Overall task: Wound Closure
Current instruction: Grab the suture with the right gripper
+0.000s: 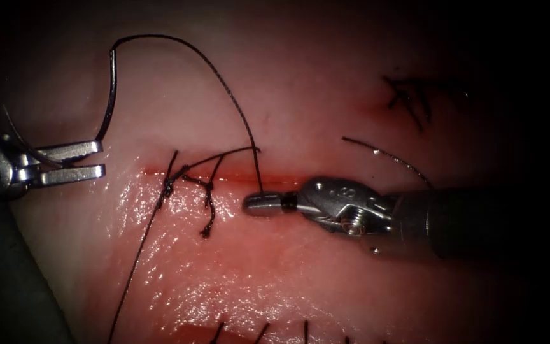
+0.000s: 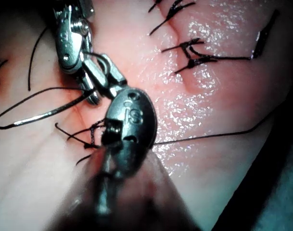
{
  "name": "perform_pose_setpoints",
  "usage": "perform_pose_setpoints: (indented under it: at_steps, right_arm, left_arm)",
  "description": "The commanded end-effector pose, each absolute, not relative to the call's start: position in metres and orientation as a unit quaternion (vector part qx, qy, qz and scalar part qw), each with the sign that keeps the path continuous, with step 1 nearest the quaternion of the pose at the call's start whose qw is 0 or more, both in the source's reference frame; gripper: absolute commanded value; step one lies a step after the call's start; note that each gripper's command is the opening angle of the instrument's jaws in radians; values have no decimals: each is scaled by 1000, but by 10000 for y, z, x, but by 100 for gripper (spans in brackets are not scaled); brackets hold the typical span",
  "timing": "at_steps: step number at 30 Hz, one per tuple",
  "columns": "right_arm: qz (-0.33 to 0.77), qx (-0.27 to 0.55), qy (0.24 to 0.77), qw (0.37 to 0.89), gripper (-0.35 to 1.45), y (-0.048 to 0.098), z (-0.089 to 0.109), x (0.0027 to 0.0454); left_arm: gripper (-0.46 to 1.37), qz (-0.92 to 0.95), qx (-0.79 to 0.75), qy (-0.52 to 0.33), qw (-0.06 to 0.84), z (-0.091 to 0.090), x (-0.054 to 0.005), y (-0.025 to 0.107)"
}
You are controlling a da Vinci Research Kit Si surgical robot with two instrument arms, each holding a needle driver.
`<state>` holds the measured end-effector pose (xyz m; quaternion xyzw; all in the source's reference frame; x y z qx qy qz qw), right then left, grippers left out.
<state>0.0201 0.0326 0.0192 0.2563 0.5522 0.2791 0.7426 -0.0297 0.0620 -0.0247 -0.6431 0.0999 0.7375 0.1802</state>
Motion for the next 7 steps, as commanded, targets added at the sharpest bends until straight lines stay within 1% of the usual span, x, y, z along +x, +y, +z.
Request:
perform_pose_setpoints:
  at_steps: [1, 7]
  right_arm:
    - [281, 254, 551, 743, -35, 326, 193, 201]
    - [281, 254, 551, 743, -35, 326, 193, 200]
  left_arm:
    - [-35, 738, -644, 99, 179, -246, -297, 619]
    - [-35, 738, -643, 99, 178, -246, -297, 617]
